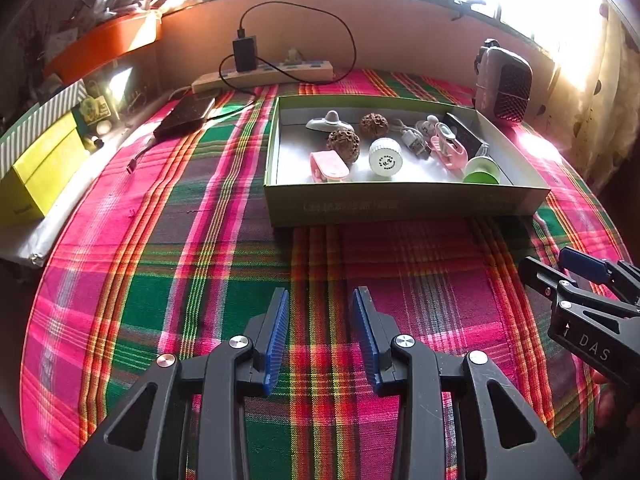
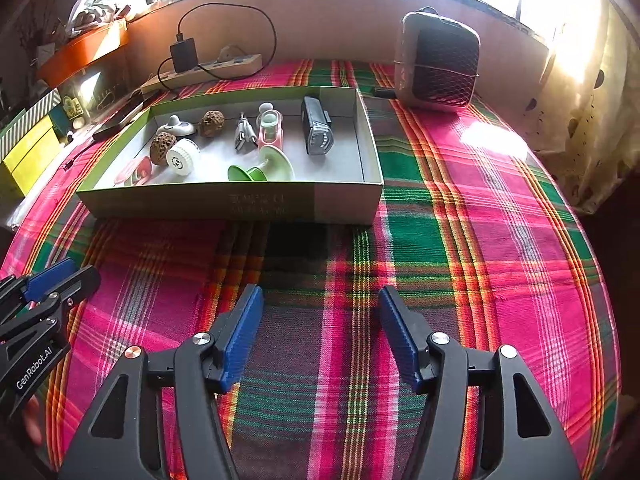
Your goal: Organize objects
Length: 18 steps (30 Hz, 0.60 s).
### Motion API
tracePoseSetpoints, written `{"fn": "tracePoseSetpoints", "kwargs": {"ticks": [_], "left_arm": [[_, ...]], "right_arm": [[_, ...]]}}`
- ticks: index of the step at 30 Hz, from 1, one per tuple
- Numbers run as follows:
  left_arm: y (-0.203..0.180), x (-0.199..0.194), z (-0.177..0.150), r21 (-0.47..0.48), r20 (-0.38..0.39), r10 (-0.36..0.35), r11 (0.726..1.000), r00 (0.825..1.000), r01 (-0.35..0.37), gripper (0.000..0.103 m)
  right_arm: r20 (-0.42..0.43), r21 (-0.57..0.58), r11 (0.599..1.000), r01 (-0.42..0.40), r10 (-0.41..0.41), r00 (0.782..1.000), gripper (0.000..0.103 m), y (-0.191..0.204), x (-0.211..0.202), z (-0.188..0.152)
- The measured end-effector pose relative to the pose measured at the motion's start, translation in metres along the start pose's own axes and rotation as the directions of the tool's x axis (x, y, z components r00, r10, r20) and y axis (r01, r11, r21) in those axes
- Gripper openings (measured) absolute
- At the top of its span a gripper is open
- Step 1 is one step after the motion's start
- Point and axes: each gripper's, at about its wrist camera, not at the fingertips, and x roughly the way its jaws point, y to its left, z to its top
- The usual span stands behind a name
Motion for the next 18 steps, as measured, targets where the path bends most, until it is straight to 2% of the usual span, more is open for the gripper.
{"fn": "tracePoseSetpoints", "kwargs": {"ticks": [18], "left_arm": [[0.0003, 0.0001, -0.0001, 0.002, -0.001, 0.001, 1.0, 1.0, -0.001, 0.031]], "right_arm": [[-0.001, -0.002, 1.0, -0.003, 0.003, 1.0, 0.062, -0.0001, -0.0009, -0.001]]}}
